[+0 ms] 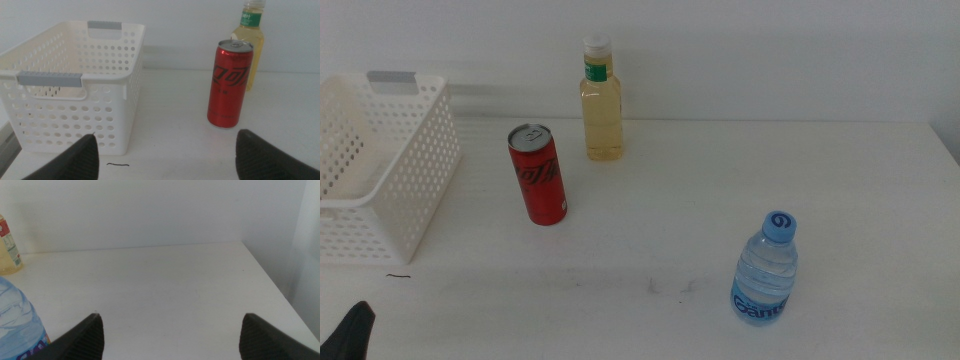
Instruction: Use arms to grab the bottles and put them into the dustbin to the left of the table.
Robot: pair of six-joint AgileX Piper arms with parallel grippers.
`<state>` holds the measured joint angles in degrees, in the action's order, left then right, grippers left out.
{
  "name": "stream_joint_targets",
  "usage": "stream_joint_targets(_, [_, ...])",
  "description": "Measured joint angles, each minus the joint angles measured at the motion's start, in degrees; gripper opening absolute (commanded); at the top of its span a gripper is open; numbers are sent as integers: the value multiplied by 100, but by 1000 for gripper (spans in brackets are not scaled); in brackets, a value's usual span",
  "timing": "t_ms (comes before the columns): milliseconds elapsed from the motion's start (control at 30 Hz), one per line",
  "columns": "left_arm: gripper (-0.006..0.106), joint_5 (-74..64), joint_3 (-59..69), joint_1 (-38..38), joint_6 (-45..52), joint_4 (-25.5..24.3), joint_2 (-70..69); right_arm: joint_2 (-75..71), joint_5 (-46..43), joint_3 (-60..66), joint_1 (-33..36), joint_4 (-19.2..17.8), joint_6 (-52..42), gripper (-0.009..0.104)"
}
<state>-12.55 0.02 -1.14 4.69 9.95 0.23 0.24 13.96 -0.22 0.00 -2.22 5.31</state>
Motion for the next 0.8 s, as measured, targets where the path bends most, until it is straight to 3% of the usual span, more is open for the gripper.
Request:
stream_joint_targets(133, [94, 334, 0, -87, 0, 11, 517, 0, 0, 0, 0, 0, 0, 90])
stream_joint_targets(233, [94, 1083, 0, -507, 0, 33, 1731, 0, 0, 0, 0, 0, 0, 90])
stream_joint_targets(467, [94, 4238, -2, -1591, 0, 46, 5181, 0, 0, 0, 0, 0, 0, 90])
stream_joint_targets(800, [94, 7844, -14, -1719, 0, -20, 8004, 0, 0, 0, 0, 0, 0, 90])
